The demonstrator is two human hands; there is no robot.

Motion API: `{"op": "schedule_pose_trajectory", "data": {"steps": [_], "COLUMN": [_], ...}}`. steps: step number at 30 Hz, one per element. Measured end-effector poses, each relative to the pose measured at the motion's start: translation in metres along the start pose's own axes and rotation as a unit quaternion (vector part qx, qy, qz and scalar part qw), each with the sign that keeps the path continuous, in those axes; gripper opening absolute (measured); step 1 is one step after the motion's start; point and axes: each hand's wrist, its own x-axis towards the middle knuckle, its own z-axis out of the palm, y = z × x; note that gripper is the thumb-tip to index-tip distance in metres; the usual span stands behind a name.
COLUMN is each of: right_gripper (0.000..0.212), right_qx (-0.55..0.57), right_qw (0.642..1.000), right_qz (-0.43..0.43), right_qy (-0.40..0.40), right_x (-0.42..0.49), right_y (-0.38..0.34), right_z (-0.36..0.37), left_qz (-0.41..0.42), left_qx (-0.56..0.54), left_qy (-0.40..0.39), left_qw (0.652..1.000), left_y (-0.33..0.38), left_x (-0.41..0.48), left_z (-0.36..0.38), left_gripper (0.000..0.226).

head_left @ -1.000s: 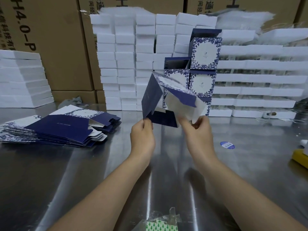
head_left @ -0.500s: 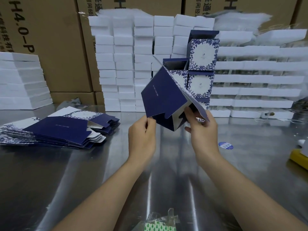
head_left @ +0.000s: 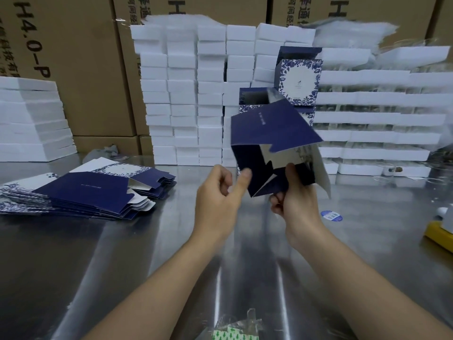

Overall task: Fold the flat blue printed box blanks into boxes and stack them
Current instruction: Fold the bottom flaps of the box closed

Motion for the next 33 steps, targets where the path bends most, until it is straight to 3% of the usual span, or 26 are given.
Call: {"op": "schedule_pose_trajectory", "data": {"steps": [5, 8, 14, 17, 21, 33], "right_gripper": [0.043, 0.044, 0.045, 0.040, 0.035, 0.037], "right_qx": [0.033, 0.007, -0.005, -0.016, -0.078, 0.014], "right_qw": [0.999, 0.999, 0.998, 0.992, 0.977, 0.980], "right_qz": [0.031, 0.029, 0.039, 0.077, 0.075, 0.104], "right_qy": [-0.011, -0.014, -0.044, -0.101, -0.186, -0.168], "right_x": [-0.004, -0.005, -0.010, -0.013, -0.022, -0.017], "right_y": [-0.002, -0.002, -0.003, -0.003, 0.001, 0.003], "right_z": [0.002, 0.002, 0.005, 0.006, 0.009, 0.009], "left_qz": [-0.179, -0.216, -0.251, -0.261, -0.252, -0.240], "left_qx": [-0.029, -0.100, -0.171, -0.198, -0.191, -0.177], "left_qy": [-0.135, -0.144, -0.094, -0.064, -0.089, -0.107], "left_qw": [0.974, 0.960, 0.948, 0.943, 0.944, 0.949], "left_y": [-0.003, 0.001, 0.002, 0.001, 0.002, 0.006], "left_x": [-0.002, -0.004, -0.003, 0.000, 0.000, -0.005], "left_z": [0.011, 0.014, 0.012, 0.010, 0.008, 0.011], "left_gripper": [0.037, 0.036, 0.038, 0.036, 0.035, 0.037]}}
